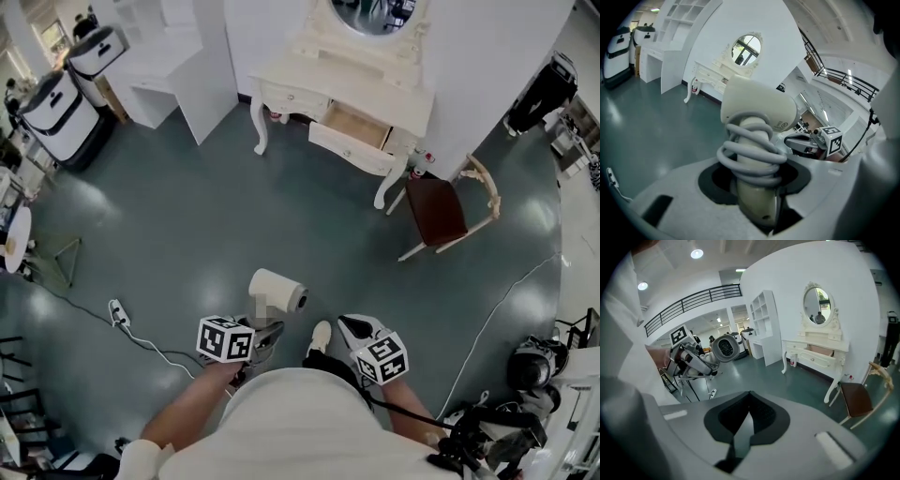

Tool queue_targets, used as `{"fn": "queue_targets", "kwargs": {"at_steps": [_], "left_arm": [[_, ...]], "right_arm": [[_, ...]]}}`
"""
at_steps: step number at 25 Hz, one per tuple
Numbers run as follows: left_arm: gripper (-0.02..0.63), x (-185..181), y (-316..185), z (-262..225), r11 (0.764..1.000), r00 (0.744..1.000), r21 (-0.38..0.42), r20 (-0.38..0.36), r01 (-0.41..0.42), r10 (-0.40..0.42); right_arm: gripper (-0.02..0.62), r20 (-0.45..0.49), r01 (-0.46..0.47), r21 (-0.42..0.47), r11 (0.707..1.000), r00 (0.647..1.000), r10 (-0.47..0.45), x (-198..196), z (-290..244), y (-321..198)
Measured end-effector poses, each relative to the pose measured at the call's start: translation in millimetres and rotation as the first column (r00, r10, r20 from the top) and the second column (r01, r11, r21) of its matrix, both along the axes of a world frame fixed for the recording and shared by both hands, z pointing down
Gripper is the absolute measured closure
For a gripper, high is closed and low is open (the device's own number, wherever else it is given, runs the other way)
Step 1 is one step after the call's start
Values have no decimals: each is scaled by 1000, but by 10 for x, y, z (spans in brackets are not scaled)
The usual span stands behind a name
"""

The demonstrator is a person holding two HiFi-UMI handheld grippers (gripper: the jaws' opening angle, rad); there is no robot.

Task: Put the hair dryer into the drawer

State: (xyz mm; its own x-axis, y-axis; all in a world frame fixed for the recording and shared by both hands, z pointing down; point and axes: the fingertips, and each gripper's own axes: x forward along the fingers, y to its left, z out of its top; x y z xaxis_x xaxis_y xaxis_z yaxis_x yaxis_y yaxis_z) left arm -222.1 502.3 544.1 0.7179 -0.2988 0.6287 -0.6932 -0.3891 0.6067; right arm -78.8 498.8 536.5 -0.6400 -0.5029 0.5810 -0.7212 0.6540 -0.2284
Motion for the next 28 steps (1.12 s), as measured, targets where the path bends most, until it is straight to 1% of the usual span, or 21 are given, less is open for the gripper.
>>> {"fn": "queue_targets", "kwargs": {"at_steps": [3, 5, 8, 10, 14, 18, 24, 26, 28], "left_arm": [[405, 306, -458, -95, 1000, 1000, 8, 8, 4, -4], [405, 517, -707, -139, 1000, 1000, 10, 4, 9, -9], [405, 813, -996, -184, 1000, 1000, 10, 1, 8, -8], [405, 953, -1145, -205, 1000, 1000, 10, 6, 1, -1], [405, 1083, -1508, -187, 1000, 1000, 1, 17, 1, -1], [405, 1145, -1894, -91, 1000, 1000, -6, 19, -15, 15], [405, 1300, -2709, 60, 998, 998, -9, -27, -59, 59], [405, 1333, -3029, 99, 997, 996, -15, -31, -81, 80], [405, 1359, -3363, 92, 994, 994, -6, -27, -108, 108]], "right_arm": [[595, 8, 7, 9, 1000, 1000, -7, 328, -53, -420], [595, 8, 4, 1, 1000, 1000, -4, 577, -36, -645], [595, 5, -12, -17, 1000, 1000, 12, 914, 26, -898], [595, 19, -23, -29, 999, 1000, 24, 1049, 51, -1008], [595, 59, -52, -65, 997, 997, 55, 1154, 115, -1280], [595, 69, -64, -69, 996, 995, 68, 1160, 160, -1580], [595, 23, -112, -79, 991, 993, 114, 1316, 197, -2181], [595, 9, -140, -78, 987, 990, 141, 1379, 146, -2459], [595, -5, -160, -74, 984, 987, 160, 1408, 90, -2772]]}}
